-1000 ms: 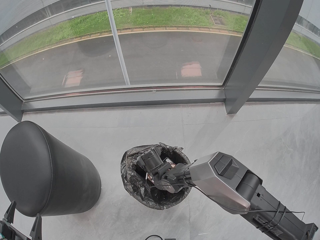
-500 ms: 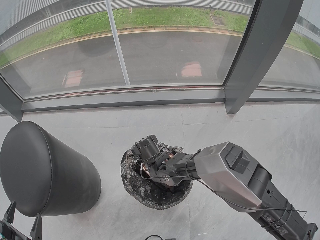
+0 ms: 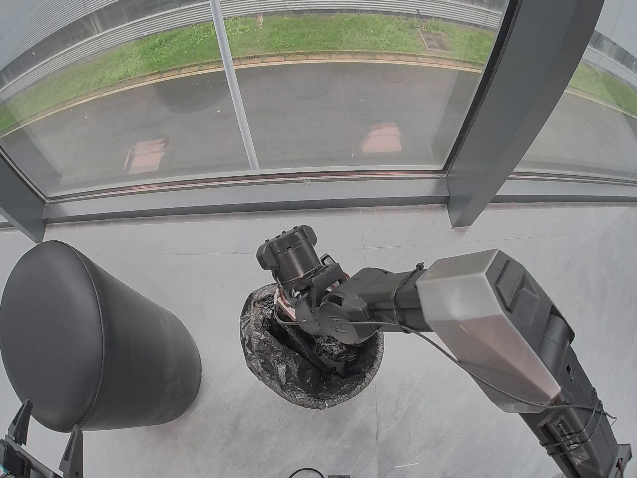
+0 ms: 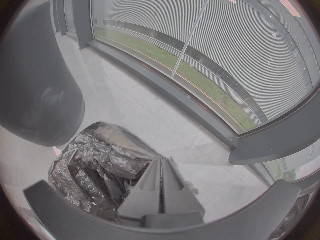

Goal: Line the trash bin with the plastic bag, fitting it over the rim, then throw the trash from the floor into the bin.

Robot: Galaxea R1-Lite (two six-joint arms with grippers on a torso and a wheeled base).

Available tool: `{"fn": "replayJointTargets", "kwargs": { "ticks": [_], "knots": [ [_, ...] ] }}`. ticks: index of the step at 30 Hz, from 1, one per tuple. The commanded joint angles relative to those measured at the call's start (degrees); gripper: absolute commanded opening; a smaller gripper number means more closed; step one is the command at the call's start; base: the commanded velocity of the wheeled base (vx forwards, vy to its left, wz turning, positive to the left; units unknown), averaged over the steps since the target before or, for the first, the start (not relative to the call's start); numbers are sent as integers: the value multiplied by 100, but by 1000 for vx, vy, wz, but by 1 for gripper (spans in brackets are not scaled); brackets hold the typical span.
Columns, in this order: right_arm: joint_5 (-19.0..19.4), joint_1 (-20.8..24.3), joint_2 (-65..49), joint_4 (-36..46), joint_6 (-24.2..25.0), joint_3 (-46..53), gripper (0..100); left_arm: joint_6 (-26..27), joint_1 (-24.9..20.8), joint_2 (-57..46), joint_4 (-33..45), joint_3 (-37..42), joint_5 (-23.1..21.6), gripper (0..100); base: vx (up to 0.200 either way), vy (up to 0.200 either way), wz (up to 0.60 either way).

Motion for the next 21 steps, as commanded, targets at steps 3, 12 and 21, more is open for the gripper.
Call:
{"fn": "replayJointTargets", "kwargs": {
  "ticks": [3, 12, 21],
  "knots": [
    [-29, 7, -548, 246, -2, 1, 0, -2, 0, -88, 0, 101, -2, 100, 0, 0, 0],
    [-240, 227, -1278, 694, -10, 1, 0, -2, 0, -88, 0, 101, -2, 100, 0, 0, 0],
    [-943, 499, -2473, 2593, 16, 1, 0, -2, 0, -88, 0, 101, -2, 100, 0, 0, 0]
  ]
}}
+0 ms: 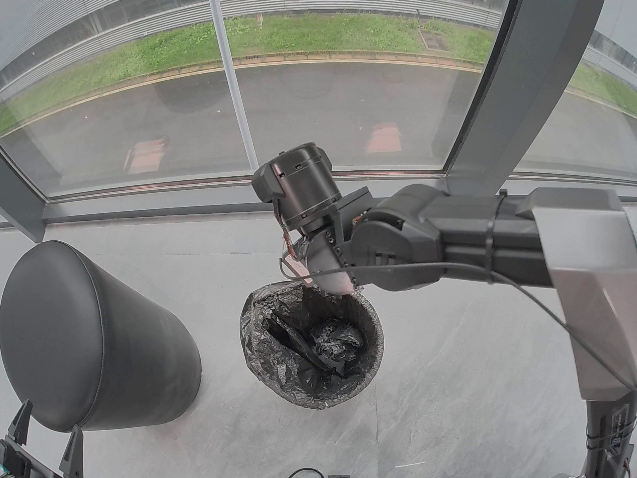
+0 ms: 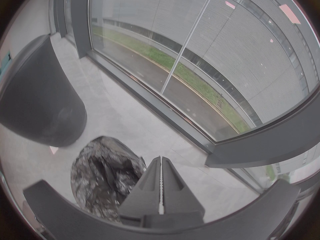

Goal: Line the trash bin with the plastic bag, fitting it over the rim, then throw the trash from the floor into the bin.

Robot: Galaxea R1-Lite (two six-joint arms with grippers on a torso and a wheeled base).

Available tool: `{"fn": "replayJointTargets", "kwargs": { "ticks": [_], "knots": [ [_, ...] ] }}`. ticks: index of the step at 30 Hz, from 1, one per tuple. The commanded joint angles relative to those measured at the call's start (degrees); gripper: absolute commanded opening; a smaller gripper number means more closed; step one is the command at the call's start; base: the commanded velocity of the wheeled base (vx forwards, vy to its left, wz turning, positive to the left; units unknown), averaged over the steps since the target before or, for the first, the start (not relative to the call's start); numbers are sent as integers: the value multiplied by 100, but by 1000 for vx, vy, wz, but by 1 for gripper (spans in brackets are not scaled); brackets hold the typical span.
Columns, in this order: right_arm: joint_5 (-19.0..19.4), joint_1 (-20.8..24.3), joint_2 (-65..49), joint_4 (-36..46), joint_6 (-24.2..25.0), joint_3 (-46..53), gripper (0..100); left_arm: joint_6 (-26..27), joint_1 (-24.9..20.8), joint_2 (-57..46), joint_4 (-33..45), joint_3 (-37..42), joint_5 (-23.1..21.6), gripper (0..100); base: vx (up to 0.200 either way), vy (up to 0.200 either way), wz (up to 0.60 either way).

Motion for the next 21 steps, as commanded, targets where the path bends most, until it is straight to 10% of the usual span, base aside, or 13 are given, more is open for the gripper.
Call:
{"fn": "replayJointTargets", "kwargs": {
  "ticks": [1, 12, 21],
  "knots": [
    [-402, 147, -871, 865, 36, 1, 0, -2, 0, -88, 0, 101, 1, 100, 0, 0, 0],
    [-736, -2, -2383, 2579, 194, 1, 0, -2, 0, -88, 0, 101, 1, 100, 0, 0, 0],
    [-745, -1250, -3297, 3713, 203, 1, 0, -2, 0, -88, 0, 101, 1, 100, 0, 0, 0]
  ]
}}
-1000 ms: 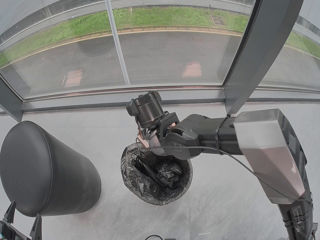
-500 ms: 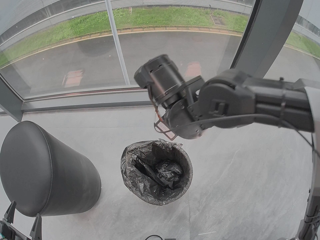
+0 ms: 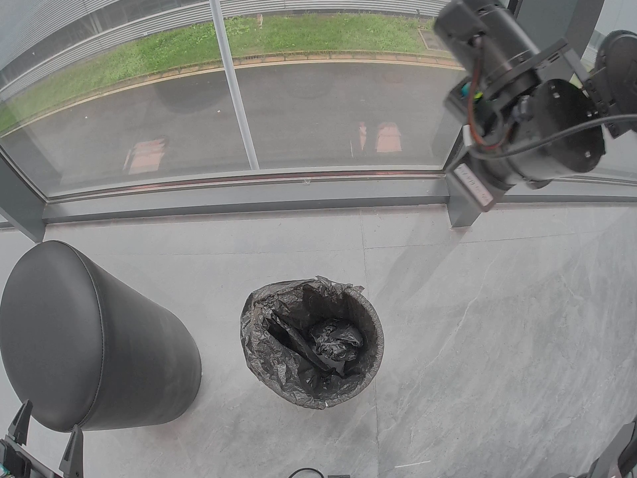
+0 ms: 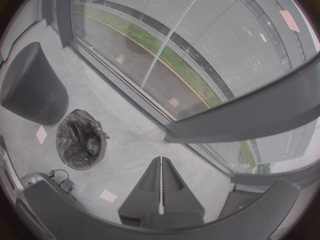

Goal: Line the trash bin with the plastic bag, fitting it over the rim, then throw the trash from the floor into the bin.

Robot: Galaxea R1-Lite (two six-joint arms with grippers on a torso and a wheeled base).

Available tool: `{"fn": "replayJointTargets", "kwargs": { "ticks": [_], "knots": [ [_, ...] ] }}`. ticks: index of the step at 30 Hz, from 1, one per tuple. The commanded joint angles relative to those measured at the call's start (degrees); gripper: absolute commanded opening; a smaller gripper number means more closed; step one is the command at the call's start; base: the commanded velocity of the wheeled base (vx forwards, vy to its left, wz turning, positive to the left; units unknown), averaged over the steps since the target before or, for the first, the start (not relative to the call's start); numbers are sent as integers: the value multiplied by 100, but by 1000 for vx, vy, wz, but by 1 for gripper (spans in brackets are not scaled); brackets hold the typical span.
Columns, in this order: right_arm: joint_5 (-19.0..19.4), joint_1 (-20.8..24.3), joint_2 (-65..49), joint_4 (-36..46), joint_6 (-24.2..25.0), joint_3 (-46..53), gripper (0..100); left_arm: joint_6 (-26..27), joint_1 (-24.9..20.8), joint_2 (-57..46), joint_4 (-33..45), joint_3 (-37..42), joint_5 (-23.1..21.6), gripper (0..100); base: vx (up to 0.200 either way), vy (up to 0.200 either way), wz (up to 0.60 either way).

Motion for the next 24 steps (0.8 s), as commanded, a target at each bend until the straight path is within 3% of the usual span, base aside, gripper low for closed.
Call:
{"fn": "replayJointTargets", "kwargs": {
  "ticks": [1, 4, 8, 13, 20, 24],
  "knots": [
    [-5, -867, -852, 624, 8, 1, 0, -2, 0, -88, 0, 99, 1, 100, 0, 0, 0],
    [-5, -1359, -1169, 1072, -1, 1, 0, -2, 0, -88, 0, 99, 1, 100, 0, 0, 0],
    [92, -2546, -1837, 1872, -98, 1, 0, -2, 0, -88, 0, 99, 10, 100, 0, 0, 0],
    [558, -3522, -2733, 2786, -168, 1, 0, -2, 0, -88, 0, 99, 1, 100, 0, 0, 0],
    [1287, -4357, -3814, 3911, -326, 1, 0, -2, 0, -88, 0, 99, 1, 100, 0, 0, 0],
    [1410, -4488, -4684, 3902, -361, 1, 0, -2, 0, -88, 0, 99, 1, 100, 0, 0, 0]
  ]
}}
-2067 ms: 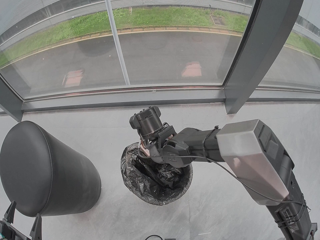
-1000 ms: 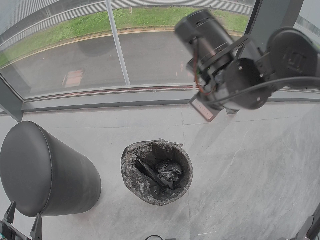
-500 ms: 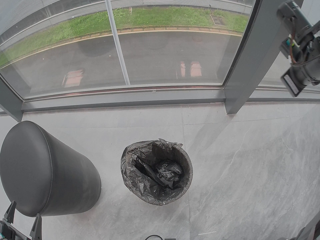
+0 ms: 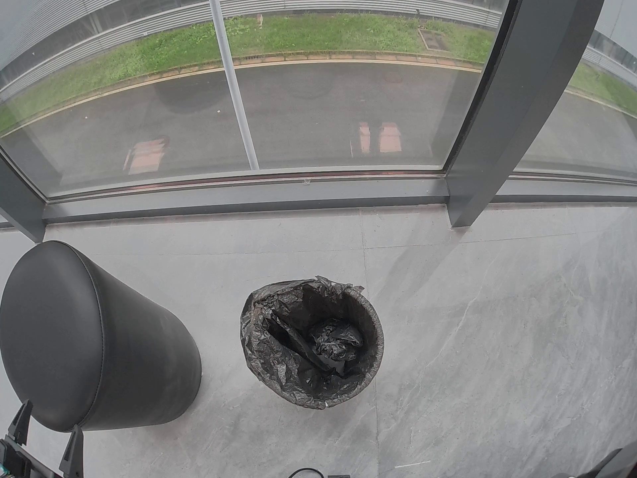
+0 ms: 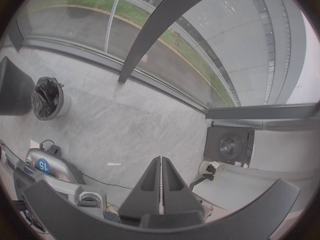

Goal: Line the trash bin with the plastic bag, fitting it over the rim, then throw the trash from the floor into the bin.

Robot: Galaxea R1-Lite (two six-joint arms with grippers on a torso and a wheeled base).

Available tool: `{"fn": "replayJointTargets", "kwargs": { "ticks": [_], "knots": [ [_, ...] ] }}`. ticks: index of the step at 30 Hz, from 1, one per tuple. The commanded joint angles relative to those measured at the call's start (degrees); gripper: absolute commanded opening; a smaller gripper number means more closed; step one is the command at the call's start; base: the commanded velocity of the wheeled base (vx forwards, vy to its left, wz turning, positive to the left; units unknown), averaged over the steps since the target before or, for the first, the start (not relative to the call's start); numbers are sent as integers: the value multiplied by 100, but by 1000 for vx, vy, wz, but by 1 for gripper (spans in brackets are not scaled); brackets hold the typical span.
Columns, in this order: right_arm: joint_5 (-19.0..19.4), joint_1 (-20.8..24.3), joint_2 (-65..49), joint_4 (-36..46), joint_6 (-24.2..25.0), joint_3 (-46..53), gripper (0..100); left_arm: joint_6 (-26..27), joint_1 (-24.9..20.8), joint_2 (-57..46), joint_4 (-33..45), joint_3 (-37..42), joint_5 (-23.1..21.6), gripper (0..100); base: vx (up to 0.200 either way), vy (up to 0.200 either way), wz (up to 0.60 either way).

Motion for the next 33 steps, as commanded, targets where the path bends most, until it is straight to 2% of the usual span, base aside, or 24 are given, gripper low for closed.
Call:
{"fn": "replayJointTargets", "kwargs": {
  "ticks": [1, 4, 5, 7, 10, 13, 14, 16, 18, 22, 26, 28, 29, 30, 31, 33],
  "knots": [
    [232, -392, -1504, 124, -76, 4, 0, -2, 0, -88, 0, 99, 1, 100, 0, 0, 0],
    [232, -410, -2603, 45, -76, 4, 0, -2, 0, -88, 0, 99, 1, 100, 0, 0, 0],
    [232, -410, -2647, 37, -85, 4, 0, -2, 0, -88, 0, 99, 1, 100, 0, 0, 0],
    [329, -410, -3490, -306, -94, 4, 0, -2, 0, -88, 0, 99, 1, 100, 0, 0, 0],
    [435, -445, -4106, -895, -85, 4, 0, -2, 0, -88, 0, 99, 1, 100, 0, 0, 0],
    [461, -524, -5055, -2301, -94, 2164, 0, -2, 0, -88, 0, 99, 1, 100, 0, 0, 0],
    [461, -542, -5187, -2565, -103, 2516, 0, -2, 0, -88, 0, 99, 1, 100, 0, 0, 0],
    [461, -586, -5582, -3681, -120, 3772, 0, -2, 0, -88, 0, 99, 1, 100, 0, 0, 0],
    [452, -594, -5740, -4349, -164, 4476, 0, -2, 0, -88, 0, 99, 1, 100, 0, 0, 0],
    [487, -577, -5943, -4885, -199, 5310, 0, -2, 0, -88, 0, 99, 1, 100, 0, 0, 0],
    [698, -559, -6312, -5351, -120, 6163, 0, -2, 0, -88, 0, 99, 1, 100, 0, 0, 0],
    [777, -559, -6514, -5905, -76, 6673, 0, -2, 0, -88, 0, 99, 1, 100, 0, 0, 0],
    [777, -559, -6514, -5905, -76, 6673, 0, -2, 0, -88, 0, 99, 1, 100, 0, 0, 0],
    [795, -551, -6672, -6415, -67, 7130, 0, -2, 0, -88, 0, 99, 1, 100, 0, 0, 0],
    [795, -551, -6681, -6450, -67, 7165, 0, -2, 0, -88, 0, 99, 1, 100, 0, 0, 0],
    [874, -454, -6953, -7030, -59, 7789, 0, -2, 0, -88, 0, 99, 1, 100, 0, 0, 0]
  ]
}}
